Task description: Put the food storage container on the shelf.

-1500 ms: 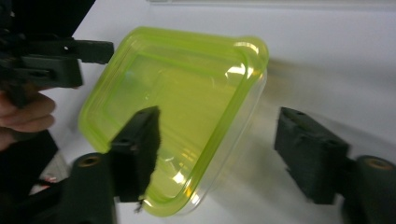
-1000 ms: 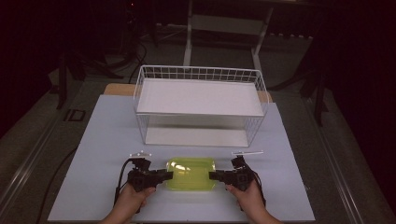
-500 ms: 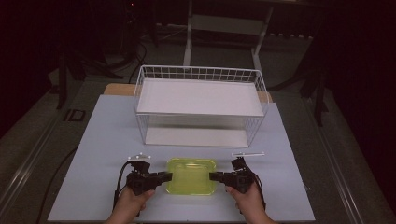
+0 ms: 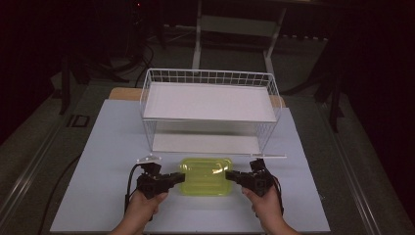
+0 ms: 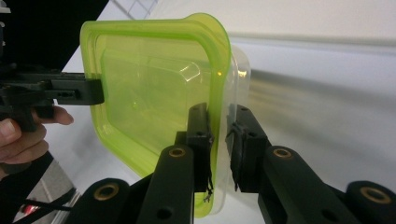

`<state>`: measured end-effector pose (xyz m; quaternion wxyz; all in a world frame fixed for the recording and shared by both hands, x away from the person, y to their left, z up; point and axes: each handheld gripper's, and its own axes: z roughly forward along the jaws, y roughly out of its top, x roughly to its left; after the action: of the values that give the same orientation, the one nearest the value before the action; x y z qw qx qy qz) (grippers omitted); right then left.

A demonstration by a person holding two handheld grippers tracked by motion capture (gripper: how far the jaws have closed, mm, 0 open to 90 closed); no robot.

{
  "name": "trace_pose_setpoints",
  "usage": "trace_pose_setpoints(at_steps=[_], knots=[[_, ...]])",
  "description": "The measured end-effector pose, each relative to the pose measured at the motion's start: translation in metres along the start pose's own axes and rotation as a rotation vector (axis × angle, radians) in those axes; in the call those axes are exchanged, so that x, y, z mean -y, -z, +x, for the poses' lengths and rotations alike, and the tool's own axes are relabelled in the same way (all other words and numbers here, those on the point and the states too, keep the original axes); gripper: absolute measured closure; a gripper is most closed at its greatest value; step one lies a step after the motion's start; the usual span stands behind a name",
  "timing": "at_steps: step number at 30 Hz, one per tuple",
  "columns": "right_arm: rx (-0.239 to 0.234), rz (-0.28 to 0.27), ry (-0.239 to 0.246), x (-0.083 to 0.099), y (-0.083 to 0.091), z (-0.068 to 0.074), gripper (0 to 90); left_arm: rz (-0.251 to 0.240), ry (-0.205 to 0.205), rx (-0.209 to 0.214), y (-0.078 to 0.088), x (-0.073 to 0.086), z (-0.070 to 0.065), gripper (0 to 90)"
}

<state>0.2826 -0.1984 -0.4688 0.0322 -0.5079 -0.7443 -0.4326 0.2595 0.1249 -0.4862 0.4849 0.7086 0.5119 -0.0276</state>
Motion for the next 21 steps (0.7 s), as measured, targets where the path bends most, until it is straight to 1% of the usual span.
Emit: trace_pose_setpoints(at_steps=[1,2,3,4,6,11,13,17,21], knots=[[0.009,-0.009,0.019,-0.003,0.001,0.000,79.4,-0.008,-0.001,-0.001,-0.001,-0.002,0.000,80.4],[0.010,-0.014,0.019,-0.005,0.002,0.000,79.4,-0.020,-0.004,-0.003,-0.001,-0.005,-0.001,80.4],[0.010,-0.014,0.019,-0.005,0.002,0.000,79.4,-0.020,-0.004,-0.003,-0.001,-0.005,-0.001,80.4],[0.018,-0.032,0.028,-0.012,0.004,-0.001,79.3,-0.036,-0.011,-0.003,-0.002,-0.012,-0.002,80.5],[0.021,-0.043,0.026,-0.017,0.004,-0.002,79.2,-0.042,-0.019,-0.006,-0.003,-0.018,-0.002,80.6],[0.051,-0.074,0.048,-0.033,0.004,-0.003,78.7,-0.068,-0.028,-0.022,-0.007,-0.033,-0.002,80.8],[0.067,-0.085,0.056,-0.039,0.002,-0.004,78.5,-0.075,-0.030,-0.027,-0.009,-0.038,0.000,80.8],[0.086,-0.093,0.057,-0.047,-0.004,-0.008,78.2,-0.073,-0.045,-0.043,-0.015,-0.048,0.005,80.7],[0.107,-0.105,0.060,-0.054,-0.010,-0.012,78.2,-0.079,-0.055,-0.045,-0.023,-0.055,0.013,80.7]])
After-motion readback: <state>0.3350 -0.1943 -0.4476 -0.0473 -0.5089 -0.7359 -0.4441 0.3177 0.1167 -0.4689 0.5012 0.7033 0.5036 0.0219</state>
